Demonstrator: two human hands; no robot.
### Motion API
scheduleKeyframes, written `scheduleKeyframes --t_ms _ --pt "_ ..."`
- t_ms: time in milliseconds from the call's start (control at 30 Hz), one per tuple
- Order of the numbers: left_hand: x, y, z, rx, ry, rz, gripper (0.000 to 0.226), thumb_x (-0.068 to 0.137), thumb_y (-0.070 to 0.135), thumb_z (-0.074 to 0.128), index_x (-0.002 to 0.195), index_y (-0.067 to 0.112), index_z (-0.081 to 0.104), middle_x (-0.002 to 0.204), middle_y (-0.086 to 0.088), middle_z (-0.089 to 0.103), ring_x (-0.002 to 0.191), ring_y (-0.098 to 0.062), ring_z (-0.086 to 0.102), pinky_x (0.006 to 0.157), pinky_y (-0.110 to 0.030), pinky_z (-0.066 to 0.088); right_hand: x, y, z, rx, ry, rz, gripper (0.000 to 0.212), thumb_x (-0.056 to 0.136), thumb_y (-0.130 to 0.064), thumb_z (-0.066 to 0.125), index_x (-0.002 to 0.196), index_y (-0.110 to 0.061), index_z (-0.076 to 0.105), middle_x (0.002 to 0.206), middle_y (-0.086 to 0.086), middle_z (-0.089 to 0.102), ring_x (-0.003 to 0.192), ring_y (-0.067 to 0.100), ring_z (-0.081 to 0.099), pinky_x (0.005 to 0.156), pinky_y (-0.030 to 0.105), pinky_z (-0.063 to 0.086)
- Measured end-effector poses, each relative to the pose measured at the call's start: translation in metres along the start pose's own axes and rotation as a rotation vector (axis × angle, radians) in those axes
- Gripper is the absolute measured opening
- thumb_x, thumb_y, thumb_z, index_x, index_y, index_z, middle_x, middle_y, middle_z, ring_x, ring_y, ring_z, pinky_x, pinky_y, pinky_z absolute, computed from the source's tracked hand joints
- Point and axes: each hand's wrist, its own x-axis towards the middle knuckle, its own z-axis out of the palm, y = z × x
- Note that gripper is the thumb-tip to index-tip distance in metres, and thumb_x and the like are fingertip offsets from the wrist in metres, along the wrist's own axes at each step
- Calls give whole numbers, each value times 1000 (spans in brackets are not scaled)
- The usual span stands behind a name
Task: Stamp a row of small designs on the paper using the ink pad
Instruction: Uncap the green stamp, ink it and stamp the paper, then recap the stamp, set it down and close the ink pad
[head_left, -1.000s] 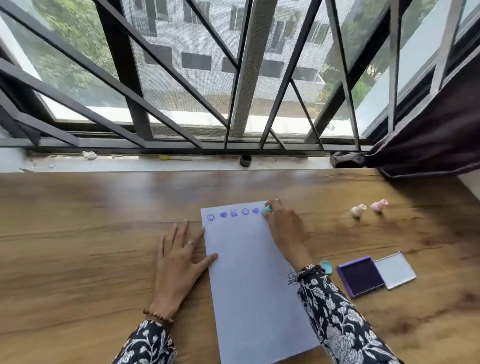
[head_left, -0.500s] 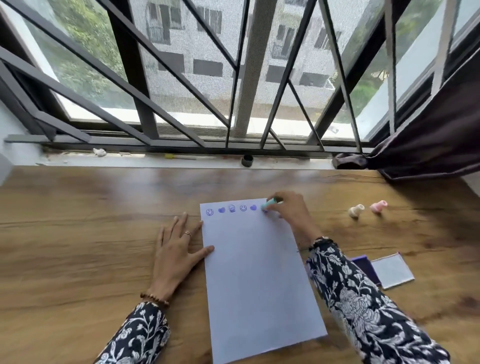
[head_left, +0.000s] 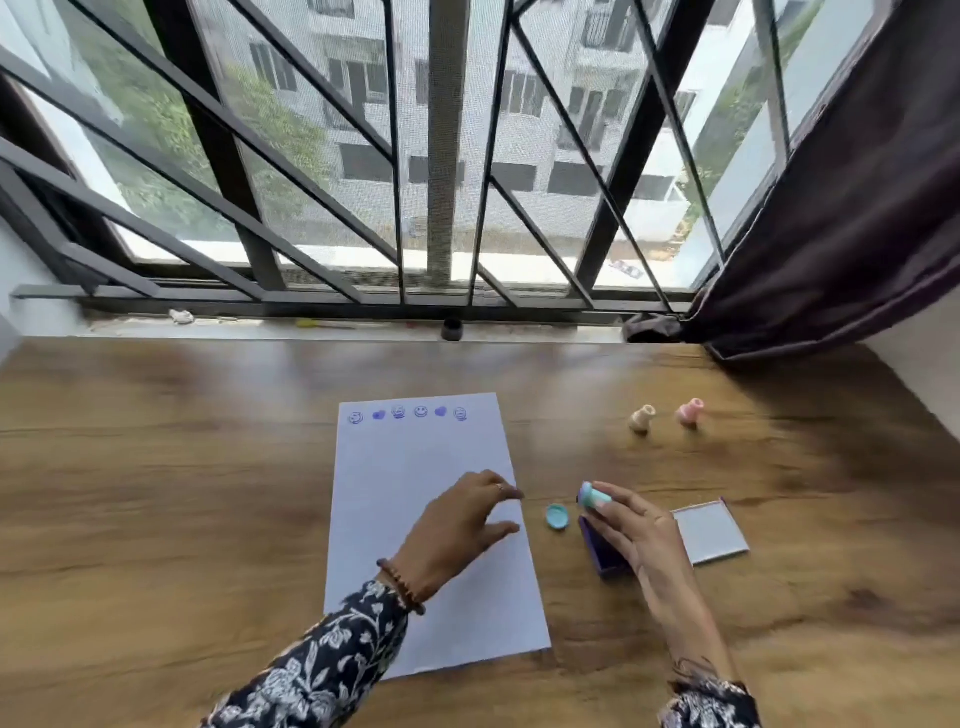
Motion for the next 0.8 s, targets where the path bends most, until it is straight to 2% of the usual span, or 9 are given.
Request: scheduleKeyframes --t_ms 200,367,467,533,567,633,667,733,800 --pt "31 41 32 121 -97 14 32 87 16 55 119 11 54 120 -13 52 109 -26 50 87 -39 47 -2 9 -33 -54 1 -41 21 84 4 58 103 -2 64 99 15 64 86 19 63 64 14 56" --pt "33 46 39 92 -64 -25 28 83 12 57 111 7 59 111 -15 56 102 -28 55 85 -40 47 0 11 -50 -68 -6 -83 18 81 2 62 93 -10 68 98 15 65 83 16 65 60 13 55" --pt "32 50 40 -44 -44 -49 34 77 4 60 111 7 60 105 -17 55 95 -28 58 84 -32 47 0 9 -52 -180 -21 -160 21 79 -1 65 84 -20 71 93 9 69 87 16 65 71 22 57" --pt "30 53 41 -133 -37 -87 35 74 0 62 109 8 63 96 -13 54 91 -29 61 81 -27 52 -1 5 -49 -298 -55 -221 22 77 -2 67 87 -21 72 92 4 73 92 17 66 82 31 54" --pt "29 54 42 -176 -36 -110 36 73 -1 64 108 9 64 92 -9 52 89 -28 63 76 -21 52 -2 2 -46 -350 -79 -247 22 77 -2 68 90 -19 72 93 3 73 94 17 67 85 32 54" --pt "27 56 41 -263 -41 -141 38 72 -2 67 108 10 64 87 -3 52 83 -23 65 67 -10 49 -4 -4 -43 -500 -122 -339 24 76 -4 70 96 -16 71 97 1 73 94 11 67 86 25 53" --pt "26 57 39 -306 -46 -151 39 72 -2 68 108 12 63 88 -1 56 80 -16 66 66 -10 49 -6 -7 -42 -589 -139 -398 24 76 -4 71 97 -16 71 98 -1 72 93 8 67 85 20 53" --pt "25 60 35 -396 -50 -175 43 72 1 71 110 17 61 89 1 62 73 -1 64 67 -13 52 -8 -11 -41 -695 -173 -483 23 77 -5 70 97 -16 71 98 -3 69 92 7 65 83 13 50" --pt "24 64 29 -492 -26 -200 46 71 3 73 110 22 58 88 3 61 71 0 64 69 -17 53 -11 -15 -41 -722 -203 -515 22 78 -5 69 96 -16 71 96 -4 67 92 7 63 79 7 46"
